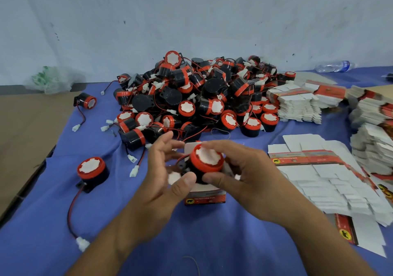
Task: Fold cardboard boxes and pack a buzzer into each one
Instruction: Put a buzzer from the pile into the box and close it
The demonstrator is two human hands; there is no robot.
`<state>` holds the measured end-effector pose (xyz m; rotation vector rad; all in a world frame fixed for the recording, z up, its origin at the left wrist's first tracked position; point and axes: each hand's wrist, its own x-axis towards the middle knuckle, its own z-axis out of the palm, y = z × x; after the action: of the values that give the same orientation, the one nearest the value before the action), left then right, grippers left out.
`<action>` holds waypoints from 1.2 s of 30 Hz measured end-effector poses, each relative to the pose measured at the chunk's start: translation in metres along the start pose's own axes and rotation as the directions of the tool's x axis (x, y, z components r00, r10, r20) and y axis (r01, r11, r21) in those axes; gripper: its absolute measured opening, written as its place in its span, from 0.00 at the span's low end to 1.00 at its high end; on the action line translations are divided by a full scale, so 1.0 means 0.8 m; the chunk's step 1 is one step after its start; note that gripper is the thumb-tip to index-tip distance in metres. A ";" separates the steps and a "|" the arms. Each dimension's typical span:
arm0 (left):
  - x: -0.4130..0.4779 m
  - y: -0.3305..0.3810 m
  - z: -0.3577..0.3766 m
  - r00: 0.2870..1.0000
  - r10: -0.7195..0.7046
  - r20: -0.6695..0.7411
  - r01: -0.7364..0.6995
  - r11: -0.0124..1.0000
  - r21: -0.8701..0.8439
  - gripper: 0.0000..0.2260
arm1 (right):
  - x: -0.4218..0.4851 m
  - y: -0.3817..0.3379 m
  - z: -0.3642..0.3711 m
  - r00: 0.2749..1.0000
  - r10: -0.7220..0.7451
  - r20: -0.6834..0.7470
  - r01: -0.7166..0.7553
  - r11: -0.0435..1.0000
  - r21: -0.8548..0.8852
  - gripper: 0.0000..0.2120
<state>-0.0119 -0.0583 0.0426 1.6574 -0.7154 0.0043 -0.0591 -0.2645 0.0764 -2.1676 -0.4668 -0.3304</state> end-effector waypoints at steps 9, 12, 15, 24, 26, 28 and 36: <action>0.001 -0.044 -0.013 0.974 -0.164 0.155 0.077 0.888 0.454 0.27 | -0.005 0.018 0.013 0.991 0.091 0.093 -0.043 0.902 -0.429 0.17; 0.000 -0.046 -0.008 0.979 -0.158 0.130 0.100 0.922 0.374 0.23 | 0.000 0.017 0.023 0.989 0.100 0.113 -0.037 0.888 -0.459 0.15; 0.000 -0.046 -0.007 0.984 -0.130 0.122 0.071 0.914 0.399 0.20 | 0.004 0.018 0.027 0.981 0.161 0.106 -0.097 0.887 -0.452 0.14; 0.001 -0.045 -0.010 0.987 -0.047 0.153 -0.027 0.892 0.451 0.18 | 0.000 0.017 0.024 0.951 0.153 0.270 0.008 0.857 -0.515 0.11; 0.001 -0.045 -0.012 0.985 -0.056 0.161 -0.024 0.889 0.457 0.18 | -0.003 0.017 0.009 0.956 0.138 0.258 -0.016 0.905 -0.425 0.10; 0.001 -0.046 -0.013 0.984 -0.066 0.166 -0.018 0.886 0.463 0.19 | -0.007 0.020 -0.004 0.968 0.154 0.197 -0.062 0.911 -0.407 0.13; 0.000 -0.047 -0.011 0.986 -0.061 0.156 -0.022 0.876 0.481 0.19 | -0.005 0.025 0.002 0.984 0.144 0.103 -0.072 0.856 -0.511 0.10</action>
<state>0.0090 -0.0487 0.0110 2.1642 -0.8733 0.0318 -0.0537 -0.2750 0.0597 -2.7356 -0.3558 -0.2603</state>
